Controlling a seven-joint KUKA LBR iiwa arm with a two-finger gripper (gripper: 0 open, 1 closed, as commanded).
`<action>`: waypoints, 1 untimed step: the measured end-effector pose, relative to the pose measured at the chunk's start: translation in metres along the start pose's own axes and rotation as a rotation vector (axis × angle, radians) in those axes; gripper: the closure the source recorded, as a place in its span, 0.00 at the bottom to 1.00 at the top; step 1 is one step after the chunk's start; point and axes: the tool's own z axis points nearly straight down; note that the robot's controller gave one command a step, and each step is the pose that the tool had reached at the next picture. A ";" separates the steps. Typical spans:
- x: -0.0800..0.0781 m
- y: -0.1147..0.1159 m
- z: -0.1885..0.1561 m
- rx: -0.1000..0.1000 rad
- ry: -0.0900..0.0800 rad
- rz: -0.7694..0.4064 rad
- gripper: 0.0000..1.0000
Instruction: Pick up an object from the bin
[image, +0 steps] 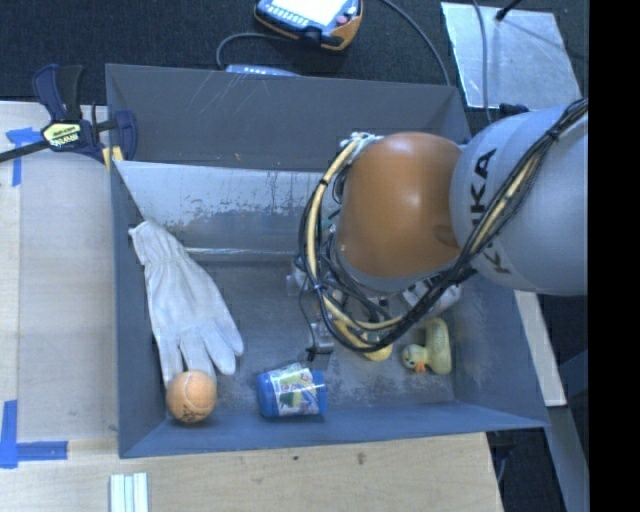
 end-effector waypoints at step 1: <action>0.004 0.006 0.055 -0.001 0.000 -0.262 0.00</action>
Offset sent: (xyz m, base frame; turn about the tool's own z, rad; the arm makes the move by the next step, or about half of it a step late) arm -0.0167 0.0059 -0.1091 -0.1699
